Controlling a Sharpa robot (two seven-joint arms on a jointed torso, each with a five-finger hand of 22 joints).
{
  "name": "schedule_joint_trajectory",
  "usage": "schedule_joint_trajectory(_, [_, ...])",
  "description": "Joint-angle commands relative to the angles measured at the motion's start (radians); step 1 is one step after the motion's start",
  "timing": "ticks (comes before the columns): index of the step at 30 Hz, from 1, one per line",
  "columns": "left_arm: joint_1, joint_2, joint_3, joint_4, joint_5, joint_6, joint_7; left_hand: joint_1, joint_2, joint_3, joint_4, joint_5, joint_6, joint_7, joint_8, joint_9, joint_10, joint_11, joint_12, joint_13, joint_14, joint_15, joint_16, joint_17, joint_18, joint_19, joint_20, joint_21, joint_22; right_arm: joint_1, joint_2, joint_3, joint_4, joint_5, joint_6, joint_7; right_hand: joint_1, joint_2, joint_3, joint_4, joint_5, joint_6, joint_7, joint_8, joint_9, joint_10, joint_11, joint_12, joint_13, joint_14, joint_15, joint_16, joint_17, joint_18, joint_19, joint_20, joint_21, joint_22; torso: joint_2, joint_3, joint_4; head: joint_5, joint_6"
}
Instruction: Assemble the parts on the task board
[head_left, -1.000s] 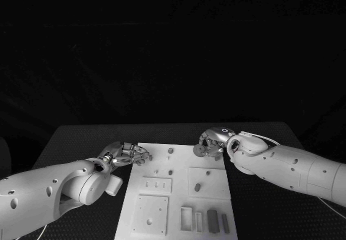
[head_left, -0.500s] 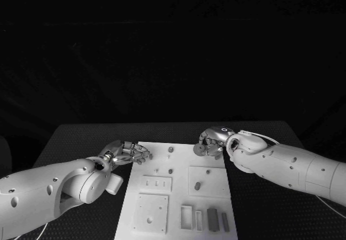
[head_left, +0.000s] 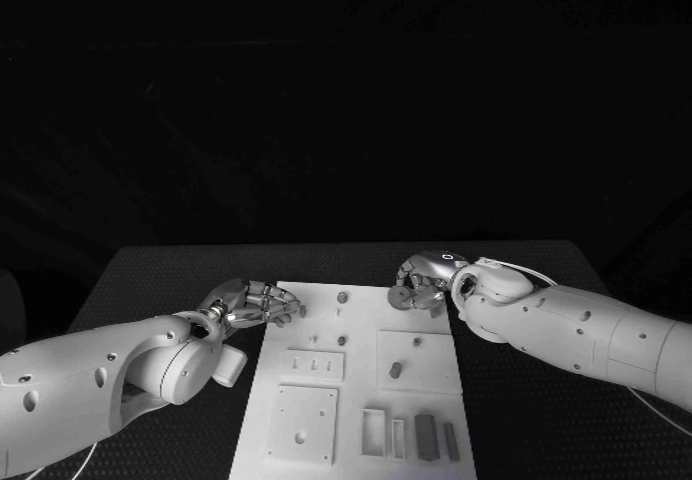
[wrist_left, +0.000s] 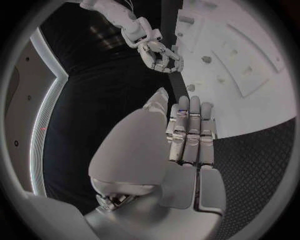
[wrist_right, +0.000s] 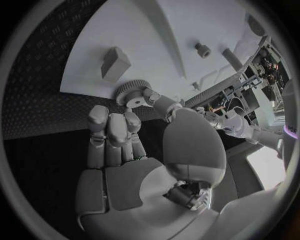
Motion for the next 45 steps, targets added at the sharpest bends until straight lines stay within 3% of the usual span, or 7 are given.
schedule_joint_trajectory(1, [0.001, 0.0, 0.001, 0.003, -0.004, 0.013, 0.006, 0.007, 0.003, -0.006, -0.001, -0.003, 0.006, 0.002, -0.006, 0.002, 0.006, -0.002, -0.006, 0.001, -0.001, 0.003, -0.006, 0.002, 0.02, -0.006, 0.002, 0.007, 0.017, -0.015, 0.001, -0.01, -0.006, -0.004, 0.1, -0.007, -0.004, 0.009, -0.004, 0.0, 0.008, 0.012, 0.003, -0.001, -0.003, -0.007, 0.0, 0.008, -0.003, -0.003, 0.0, -0.007, 0.0, 0.07, -0.009, -0.002, 0.006, 0.015, 0.0, 0.0008, 0.0003, 0.0, -0.003])
schedule_joint_trajectory(13, [0.001, -0.001, 0.001, 0.006, -0.005, 0.013, 0.003, 0.008, 0.003, -0.006, -0.002, -0.003, 0.006, 0.002, -0.007, 0.002, 0.007, -0.002, -0.007, 0.002, -0.001, 0.003, -0.007, 0.002, 0.02, -0.006, 0.002, 0.007, 0.017, -0.016, -0.007, -0.016, -0.005, -0.036, 0.129, -0.015, 0.038, 0.028, 0.057, -0.018, 0.022, 0.05, -0.002, 0.013, -0.004, -0.013, -0.005, 0.024, -0.026, -0.002, -0.004, -0.01, 0.002, 0.07, -0.014, 0.002, 0.008, 0.015, 0.0, 0.0014, -0.0022, -0.001, -0.007])
schedule_joint_trajectory(18, [0.001, -0.003, 0.001, 0.007, -0.006, 0.013, 0.002, 0.008, 0.003, -0.006, -0.002, -0.003, 0.006, 0.002, -0.007, 0.002, 0.007, -0.002, -0.008, 0.002, -0.001, 0.003, -0.007, 0.002, 0.02, -0.006, 0.002, 0.007, 0.017, -0.016, -0.011, -0.017, -0.004, -0.037, 0.141, -0.012, 0.044, 0.034, 0.09, -0.038, 0.095, 0.06, -0.004, 0.015, -0.009, -0.017, -0.007, 0.033, -0.04, -0.002, -0.006, -0.012, 0.003, 0.07, -0.016, 0.005, 0.011, 0.016, 0.0, 0.0022, -0.0018, -0.002, -0.009])
schedule_joint_trajectory(24, [0.001, -0.004, 0.001, 0.009, -0.007, 0.012, 0.001, 0.008, 0.003, -0.006, -0.002, -0.002, 0.006, 0.002, -0.007, 0.002, 0.007, -0.002, -0.008, 0.002, -0.001, 0.003, -0.007, 0.003, 0.02, -0.006, 0.002, 0.007, 0.017, -0.016, -0.011, -0.019, 0.0, -0.037, 0.137, -0.009, 0.04, 0.046, 0.106, -0.044, 0.112, 0.078, -0.008, 0.023, -0.008, -0.018, -0.01, 0.039, -0.049, -0.002, -0.009, -0.014, 0.003, 0.07, -0.017, 0.008, 0.013, 0.016, 0.0, 0.0024, -0.0025, -0.003, -0.009])
schedule_joint_trajectory(33, [0.001, -0.008, 0.001, 0.012, -0.007, 0.01, 0.0, 0.008, 0.004, -0.007, -0.001, -0.002, 0.006, 0.002, -0.008, 0.002, 0.007, -0.002, -0.009, 0.002, 0.0, 0.003, -0.008, 0.003, 0.02, -0.007, 0.002, 0.007, 0.017, -0.016, -0.013, -0.019, 0.017, -0.073, 0.067, -0.008, 0.01, 0.049, 0.117, -0.028, 0.083, 0.148, -0.032, 0.056, 0.003, -0.018, -0.033, 0.046, -0.071, -0.003, -0.029, -0.02, 0.001, 0.07, -0.014, 0.01, 0.016, 0.014, -0.001, 0.0019, -0.0019, -0.005, -0.009])
schedule_joint_trajectory(38, [0.001, -0.008, 0.001, 0.014, -0.008, 0.011, -0.001, 0.008, 0.004, -0.007, -0.001, -0.002, 0.006, 0.002, -0.008, 0.002, 0.007, -0.002, -0.009, 0.002, 0.0, 0.003, -0.008, 0.003, 0.02, -0.007, 0.002, 0.007, 0.017, -0.016, -0.007, -0.019, 0.027, -0.081, 0.059, -0.018, -0.008, 0.027, 0.096, -0.014, 0.027, 0.148, -0.033, 0.053, 0.003, -0.017, -0.034, 0.05, -0.081, 0.0, -0.031, -0.021, 0.002, 0.07, -0.009, 0.006, 0.019, 0.013, 0.0, 0.0008, -0.0004, -0.006, -0.008])
schedule_joint_trajectory(45, [0.001, -0.01, 0.001, 0.015, -0.009, 0.012, -0.002, 0.008, 0.003, -0.007, -0.001, -0.002, 0.006, 0.002, -0.008, 0.002, 0.007, -0.001, -0.01, 0.002, -0.001, 0.003, -0.009, 0.004, 0.02, -0.007, 0.002, 0.007, 0.017, -0.016, -0.006, -0.019, 0.026, -0.108, 0.031, -0.038, -0.018, 0.021, 0.081, -0.002, 0.005, 0.15, -0.034, 0.053, 0.003, -0.017, -0.035, 0.054, -0.088, 0.002, -0.032, -0.019, 0.005, 0.07, -0.007, 0.005, 0.019, 0.012, 0.0, 0.0004, -0.0004, -0.008, -0.007])
